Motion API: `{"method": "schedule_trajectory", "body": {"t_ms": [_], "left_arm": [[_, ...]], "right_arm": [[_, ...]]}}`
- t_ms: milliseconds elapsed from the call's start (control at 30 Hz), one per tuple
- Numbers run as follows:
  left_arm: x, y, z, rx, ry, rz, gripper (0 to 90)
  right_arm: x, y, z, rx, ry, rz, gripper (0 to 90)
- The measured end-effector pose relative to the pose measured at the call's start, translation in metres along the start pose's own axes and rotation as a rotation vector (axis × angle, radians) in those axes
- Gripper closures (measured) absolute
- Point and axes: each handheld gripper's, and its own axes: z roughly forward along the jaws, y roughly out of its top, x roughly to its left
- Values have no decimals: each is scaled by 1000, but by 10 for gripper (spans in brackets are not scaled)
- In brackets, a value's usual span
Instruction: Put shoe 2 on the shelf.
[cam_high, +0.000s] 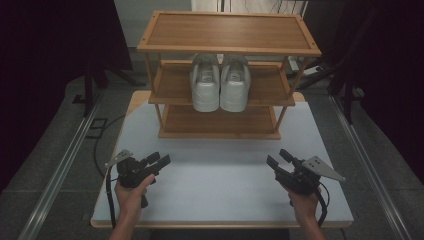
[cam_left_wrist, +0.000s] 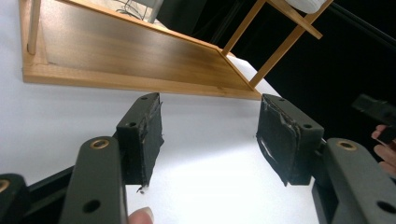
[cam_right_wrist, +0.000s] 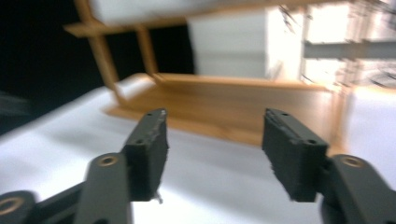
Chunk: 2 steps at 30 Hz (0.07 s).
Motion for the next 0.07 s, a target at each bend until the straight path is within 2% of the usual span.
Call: {"method": "schedule_trajectory", "body": {"t_ms": [67], "left_arm": [[0, 0, -1, -1, 1, 0, 394]], "right_arm": [[-8, -6, 5, 63, -52, -3, 344]]}}
